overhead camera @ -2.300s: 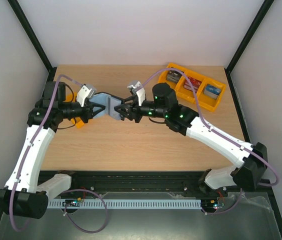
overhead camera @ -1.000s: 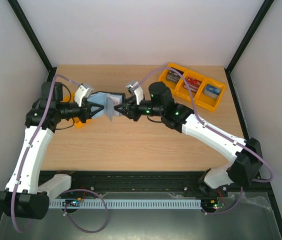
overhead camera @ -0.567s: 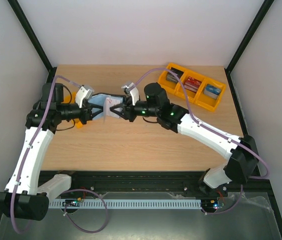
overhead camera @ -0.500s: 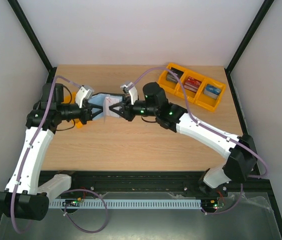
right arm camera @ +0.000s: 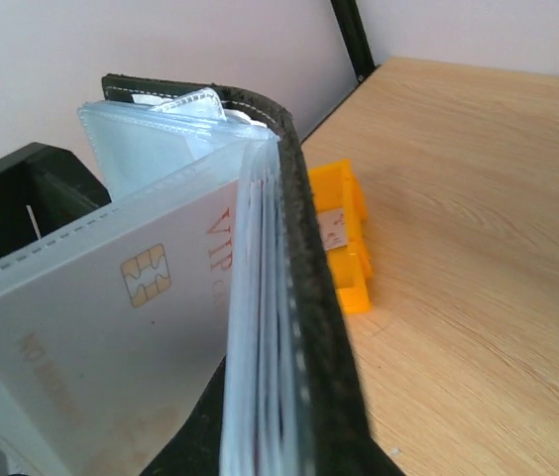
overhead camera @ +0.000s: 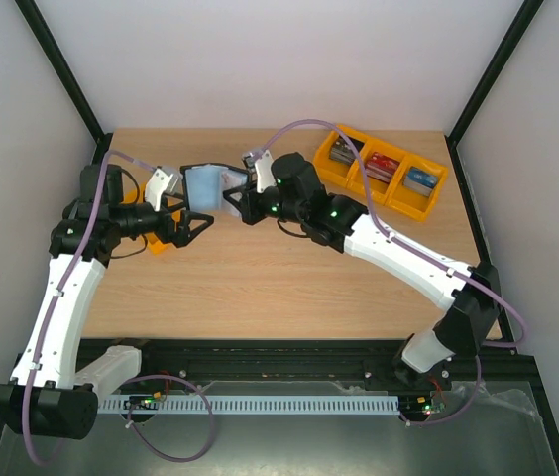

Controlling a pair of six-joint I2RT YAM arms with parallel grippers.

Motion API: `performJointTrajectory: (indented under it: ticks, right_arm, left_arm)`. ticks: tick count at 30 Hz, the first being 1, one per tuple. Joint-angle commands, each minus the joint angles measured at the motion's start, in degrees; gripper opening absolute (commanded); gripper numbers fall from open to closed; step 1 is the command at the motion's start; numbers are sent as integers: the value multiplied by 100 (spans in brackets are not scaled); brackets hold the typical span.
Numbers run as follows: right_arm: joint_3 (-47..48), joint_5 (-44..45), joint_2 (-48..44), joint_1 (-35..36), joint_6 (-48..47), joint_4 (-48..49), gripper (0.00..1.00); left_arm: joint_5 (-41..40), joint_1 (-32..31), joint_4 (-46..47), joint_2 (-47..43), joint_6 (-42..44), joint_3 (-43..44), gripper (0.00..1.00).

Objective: Take the credit cards out of the card holder

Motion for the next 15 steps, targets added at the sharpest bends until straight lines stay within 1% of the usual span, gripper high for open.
performJointTrajectory:
  ticks: [1, 4, 8, 12, 15]
  right_arm:
    - [416, 668, 140, 185, -32, -571, 2]
    - [467, 686, 128, 213, -84, -643, 2]
    - [590, 950, 169, 242, -75, -814, 2]
    - [695, 756, 294, 332, -99, -767, 2]
    - [661, 262, 265, 337, -247, -689, 2]
  left_arm:
    - [105, 30, 132, -26, -88, -8, 99]
    - [8, 30, 193, -10, -172, -8, 99]
    - [304, 30, 251, 18, -217, -11, 99]
    - [440, 30, 419, 102, -452, 8, 99]
    - [149, 49, 454, 144, -501, 36, 99]
